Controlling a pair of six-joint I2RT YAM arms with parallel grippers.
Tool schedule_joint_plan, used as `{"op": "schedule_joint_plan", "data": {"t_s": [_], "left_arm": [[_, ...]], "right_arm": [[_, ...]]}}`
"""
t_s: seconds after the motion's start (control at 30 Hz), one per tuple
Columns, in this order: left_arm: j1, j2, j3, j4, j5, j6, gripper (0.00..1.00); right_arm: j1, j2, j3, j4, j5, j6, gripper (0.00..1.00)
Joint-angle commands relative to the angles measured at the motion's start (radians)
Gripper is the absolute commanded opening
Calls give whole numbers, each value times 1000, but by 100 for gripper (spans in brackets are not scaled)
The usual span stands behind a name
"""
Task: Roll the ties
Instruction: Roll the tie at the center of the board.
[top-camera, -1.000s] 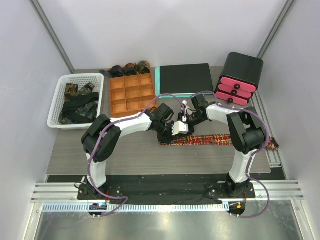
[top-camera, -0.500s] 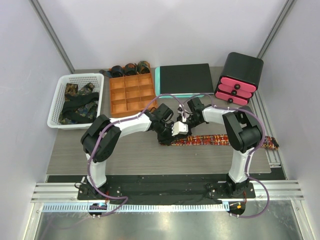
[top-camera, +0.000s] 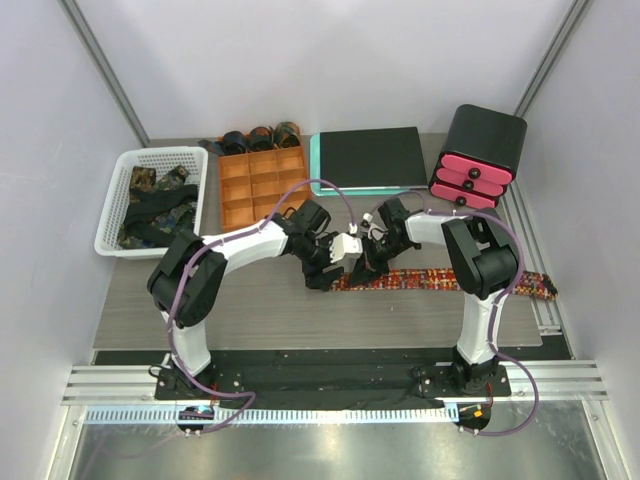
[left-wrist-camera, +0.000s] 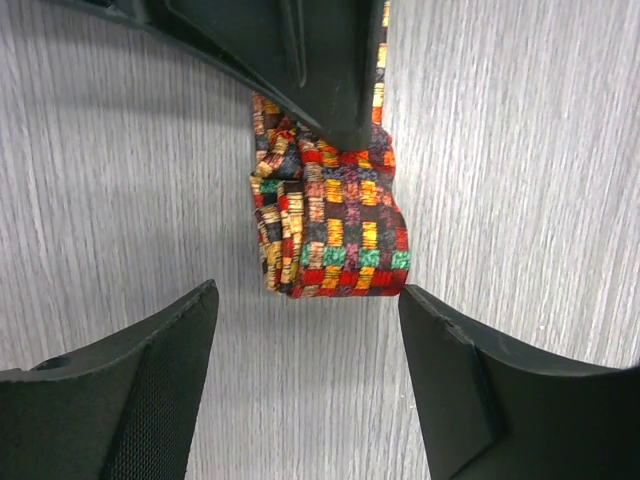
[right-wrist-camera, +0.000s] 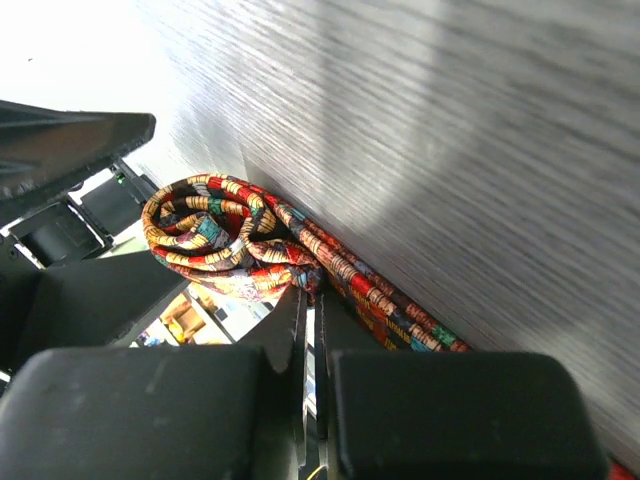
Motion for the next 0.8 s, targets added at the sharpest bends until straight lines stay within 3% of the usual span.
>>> {"op": "schedule_joint_plan", "data": {"t_s": [0.0,0.3,0.53,0.67,0.77], "left_arm": [[-7,-33,-17,4,14,19,75],[-43,8,20,100,4,5,93],[-76,74,46,96,-50,47,90],[-80,105,71,18,-36,82,75],[-80,111,63,-13,-45,104,55]], "right_arm": [[-5,31,42,-26,65,-39,1],[-2,12,45,-20,31,-20,1],[3,-3,49,-11,16,-10,1],[6,-17,49,4,-1,9,1],[6,-28,58,10,-17,21,1]]}}
